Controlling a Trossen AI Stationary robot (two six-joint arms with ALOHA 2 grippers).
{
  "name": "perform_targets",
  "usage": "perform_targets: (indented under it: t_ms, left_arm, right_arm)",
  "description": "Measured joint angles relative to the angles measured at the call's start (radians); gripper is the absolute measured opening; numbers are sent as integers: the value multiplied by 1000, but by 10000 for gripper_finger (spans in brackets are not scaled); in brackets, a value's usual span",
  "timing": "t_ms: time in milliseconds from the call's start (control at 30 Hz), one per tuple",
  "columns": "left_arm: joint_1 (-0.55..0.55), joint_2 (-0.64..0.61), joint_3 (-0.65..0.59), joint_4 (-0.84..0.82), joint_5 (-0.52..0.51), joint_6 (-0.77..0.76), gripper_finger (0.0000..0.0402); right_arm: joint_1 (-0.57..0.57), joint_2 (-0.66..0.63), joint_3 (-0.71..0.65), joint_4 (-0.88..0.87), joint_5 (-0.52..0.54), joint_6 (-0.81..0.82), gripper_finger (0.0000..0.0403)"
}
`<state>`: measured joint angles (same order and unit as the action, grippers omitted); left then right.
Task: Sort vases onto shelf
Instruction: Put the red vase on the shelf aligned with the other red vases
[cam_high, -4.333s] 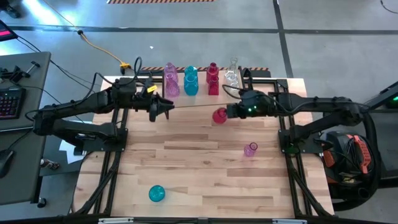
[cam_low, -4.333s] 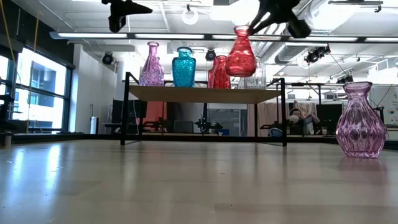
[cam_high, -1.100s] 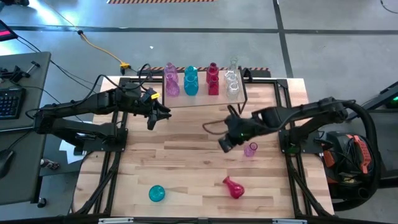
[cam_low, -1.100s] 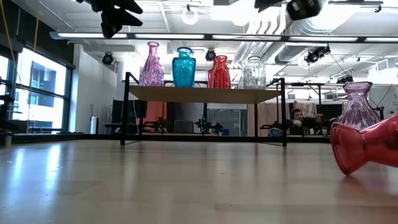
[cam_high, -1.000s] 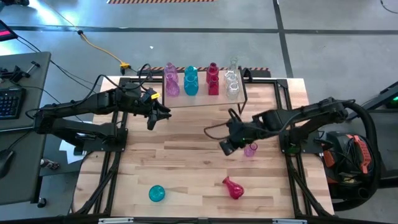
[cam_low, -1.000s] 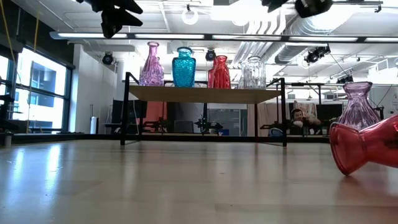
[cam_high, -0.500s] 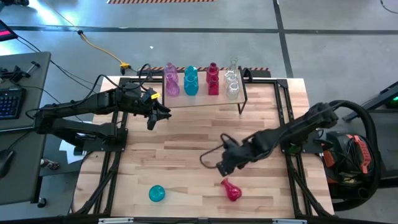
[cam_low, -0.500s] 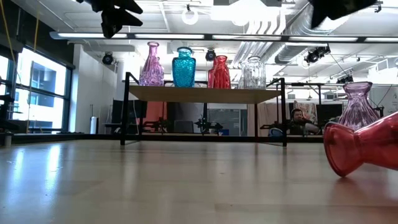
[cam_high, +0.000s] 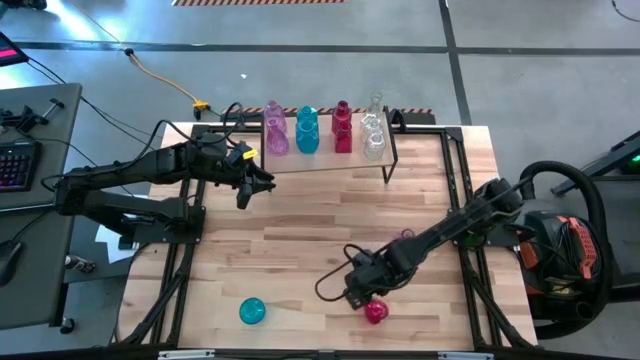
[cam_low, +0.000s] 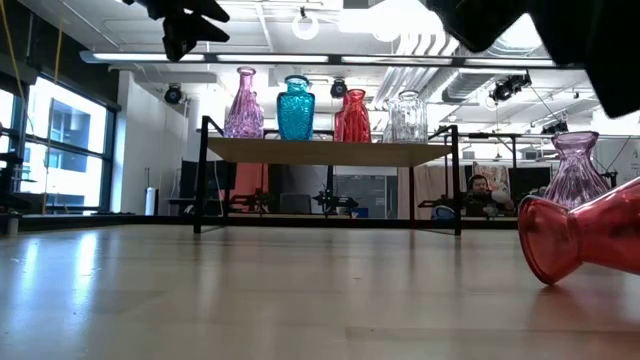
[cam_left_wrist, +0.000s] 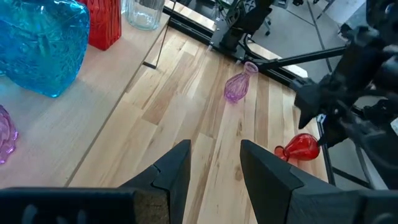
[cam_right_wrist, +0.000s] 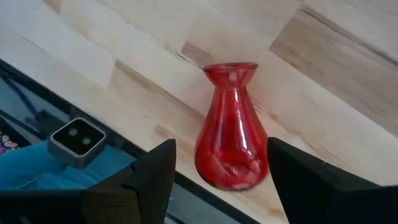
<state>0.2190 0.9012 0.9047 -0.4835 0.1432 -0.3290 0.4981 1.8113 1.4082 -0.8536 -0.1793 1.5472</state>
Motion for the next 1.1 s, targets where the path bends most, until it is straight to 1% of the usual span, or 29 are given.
perform_targets:
  t_ms: [367, 900, 1000, 1100]
  left_arm:
    - [0, 0, 0, -2, 0, 0, 131]
    - [0, 0, 0, -17, 0, 0, 131]
    - [0, 0, 0, -18, 0, 0, 131]
    - [0, 0, 0, -18, 0, 0, 131]
  right_arm:
    - [6, 127, 0, -1, 12, -3, 232]
    - [-27, 216, 0, 18, 2, -56, 230]
    - [-41, 216, 0, 15, 2, -64, 213]
    - [-55, 216, 0, 2, 1, -75, 173]
